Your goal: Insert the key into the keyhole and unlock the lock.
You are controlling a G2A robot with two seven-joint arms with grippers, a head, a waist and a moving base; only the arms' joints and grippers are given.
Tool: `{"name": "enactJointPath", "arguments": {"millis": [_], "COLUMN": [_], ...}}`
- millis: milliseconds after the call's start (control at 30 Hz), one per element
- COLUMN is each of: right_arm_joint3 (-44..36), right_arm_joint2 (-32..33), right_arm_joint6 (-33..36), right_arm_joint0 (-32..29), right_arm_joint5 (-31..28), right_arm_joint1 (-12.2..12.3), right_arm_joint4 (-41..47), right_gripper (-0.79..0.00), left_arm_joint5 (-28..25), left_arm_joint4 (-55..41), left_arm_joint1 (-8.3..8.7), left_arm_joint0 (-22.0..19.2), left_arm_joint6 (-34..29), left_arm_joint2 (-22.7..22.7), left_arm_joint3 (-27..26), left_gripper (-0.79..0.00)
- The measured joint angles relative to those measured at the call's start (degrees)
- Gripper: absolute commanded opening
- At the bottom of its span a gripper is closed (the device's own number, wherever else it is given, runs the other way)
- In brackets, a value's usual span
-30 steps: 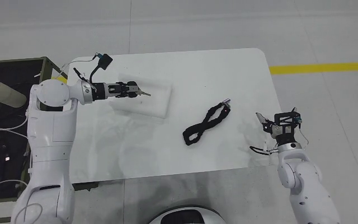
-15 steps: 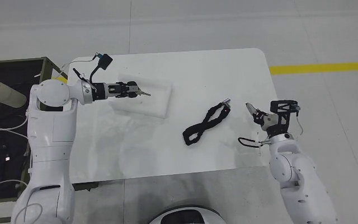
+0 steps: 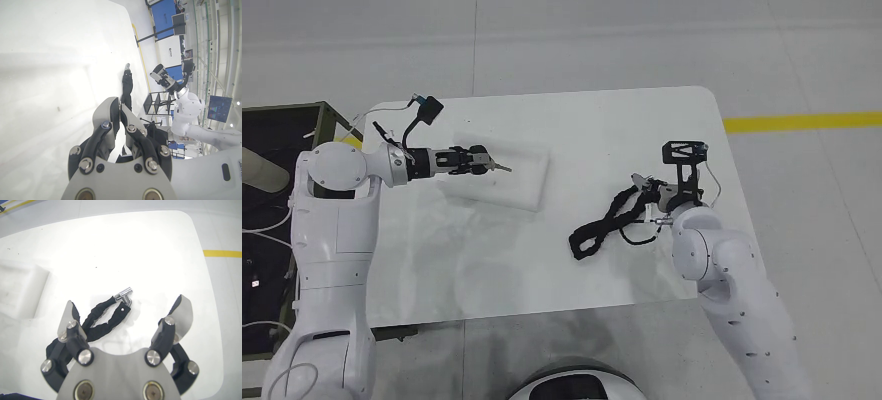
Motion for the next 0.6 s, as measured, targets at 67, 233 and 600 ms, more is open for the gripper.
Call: {"name": "enactJointPath", "arguments": {"millis": [67,233,600], "right_arm_joint3": [-0.1,-3.6,15.7], "right_arm_joint2": [0.1,3.2,2.0], "right_arm_joint6": [0.1,12.9,15.7], "right_arm_joint0": [-0.2,-1.3,16.7], "right_arm_joint5": [0.1,9.1,13.9], "right_arm_joint1": [0.0,-1.0,-3.7], "right_arm_joint4": [-0.1,7.1,29.4], "right_gripper": [0.000,0.000,0.000], "left_arm_joint5": [0.0,0.0,0.0], "left_arm_joint4": [0.0,0.0,0.0], "left_arm_joint1": [0.00,0.00,0.00], "left_arm_joint0": [0.0,0.0,0.0], "left_arm_joint6": [0.0,0.0,0.0], "left_arm_joint2": [0.0,0.0,0.0], "left_arm_joint3": [0.0,0.0,0.0], "left_gripper": [-0.785,-0.785,-0.785]}}
